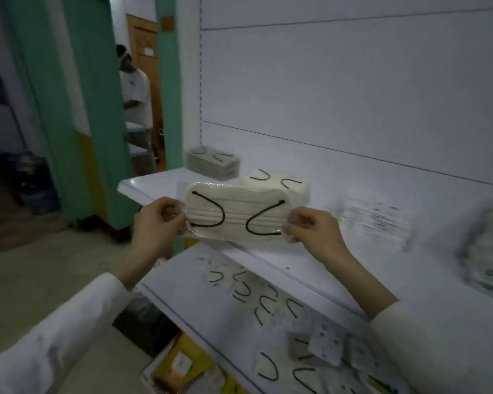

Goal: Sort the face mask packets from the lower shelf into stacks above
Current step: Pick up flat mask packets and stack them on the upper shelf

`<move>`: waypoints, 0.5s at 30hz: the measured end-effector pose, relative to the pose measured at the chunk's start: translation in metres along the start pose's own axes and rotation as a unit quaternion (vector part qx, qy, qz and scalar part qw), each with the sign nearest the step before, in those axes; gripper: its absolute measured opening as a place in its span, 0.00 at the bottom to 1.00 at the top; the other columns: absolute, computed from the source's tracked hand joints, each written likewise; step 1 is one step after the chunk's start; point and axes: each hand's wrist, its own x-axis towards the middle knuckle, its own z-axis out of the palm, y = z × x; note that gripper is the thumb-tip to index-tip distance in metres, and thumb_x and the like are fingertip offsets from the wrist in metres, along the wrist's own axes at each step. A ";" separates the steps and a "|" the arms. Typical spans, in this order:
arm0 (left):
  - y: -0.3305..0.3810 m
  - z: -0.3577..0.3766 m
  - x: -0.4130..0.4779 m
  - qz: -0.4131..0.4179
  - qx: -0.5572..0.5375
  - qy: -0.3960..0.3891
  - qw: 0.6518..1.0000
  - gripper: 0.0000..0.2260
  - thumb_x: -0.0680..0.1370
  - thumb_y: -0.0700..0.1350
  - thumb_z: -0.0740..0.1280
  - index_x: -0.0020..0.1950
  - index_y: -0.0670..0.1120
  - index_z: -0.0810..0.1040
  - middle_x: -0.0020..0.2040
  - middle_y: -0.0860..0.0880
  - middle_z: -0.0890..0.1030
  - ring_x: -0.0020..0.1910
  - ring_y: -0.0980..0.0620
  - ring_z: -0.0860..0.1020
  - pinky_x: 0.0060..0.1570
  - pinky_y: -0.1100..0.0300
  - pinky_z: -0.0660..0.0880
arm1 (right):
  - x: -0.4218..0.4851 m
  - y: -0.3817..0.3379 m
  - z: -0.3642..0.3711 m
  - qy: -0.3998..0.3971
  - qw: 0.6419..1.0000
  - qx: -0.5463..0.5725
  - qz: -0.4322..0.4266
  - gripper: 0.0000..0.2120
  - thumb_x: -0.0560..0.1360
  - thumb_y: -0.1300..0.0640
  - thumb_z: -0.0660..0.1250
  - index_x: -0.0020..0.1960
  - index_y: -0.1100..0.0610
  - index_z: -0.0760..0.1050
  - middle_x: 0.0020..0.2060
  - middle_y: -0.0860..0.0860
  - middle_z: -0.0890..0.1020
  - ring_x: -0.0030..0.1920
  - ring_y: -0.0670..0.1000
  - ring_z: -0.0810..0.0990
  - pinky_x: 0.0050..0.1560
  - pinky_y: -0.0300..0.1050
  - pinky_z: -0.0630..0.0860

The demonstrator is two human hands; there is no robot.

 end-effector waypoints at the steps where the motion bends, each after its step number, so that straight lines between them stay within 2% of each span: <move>1: -0.012 -0.019 0.011 0.004 0.005 0.018 1.000 0.05 0.74 0.36 0.69 0.49 0.44 0.79 0.41 0.47 0.82 0.39 0.51 0.80 0.39 0.61 0.77 | 0.009 -0.007 0.024 -0.009 1.000 0.005 -0.003 0.04 0.71 0.67 0.71 0.40 0.60 0.79 0.36 0.51 0.80 0.35 0.46 0.80 0.40 0.39 0.81; 5: -0.049 -0.086 0.059 0.019 0.008 0.045 0.999 0.07 0.72 0.35 0.71 0.44 0.46 0.79 0.38 0.52 0.81 0.37 0.56 0.79 0.35 0.70 0.75 | 0.043 -0.031 0.107 -0.023 1.000 0.015 -0.013 0.08 0.70 0.67 0.71 0.37 0.57 0.77 0.34 0.50 0.80 0.35 0.46 0.80 0.40 0.40 0.81; 8: -0.072 -0.130 0.105 0.018 0.018 0.044 0.999 0.07 0.71 0.35 0.72 0.45 0.44 0.78 0.38 0.47 0.82 0.38 0.55 0.79 0.42 0.61 0.77 | 0.071 -0.048 0.166 -0.021 1.000 0.020 -0.011 0.09 0.70 0.67 0.71 0.37 0.54 0.78 0.35 0.48 0.81 0.36 0.46 0.81 0.40 0.40 0.81; 11: -0.094 -0.157 0.151 0.019 0.032 0.033 0.999 0.08 0.71 0.36 0.73 0.47 0.43 0.79 0.41 0.43 0.83 0.41 0.48 0.81 0.49 0.52 0.79 | 0.095 -0.058 0.210 -0.005 1.000 0.021 0.001 0.05 0.71 0.67 0.71 0.40 0.58 0.79 0.35 0.49 0.81 0.36 0.45 0.81 0.39 0.37 0.81; 15: -0.120 -0.164 0.206 0.040 0.063 0.014 0.997 0.09 0.70 0.37 0.74 0.49 0.44 0.80 0.43 0.44 0.83 0.43 0.49 0.81 0.50 0.53 0.78 | 0.130 -0.064 0.246 0.012 1.000 0.003 0.012 0.03 0.71 0.67 0.71 0.43 0.62 0.79 0.36 0.51 0.80 0.35 0.46 0.80 0.36 0.34 0.79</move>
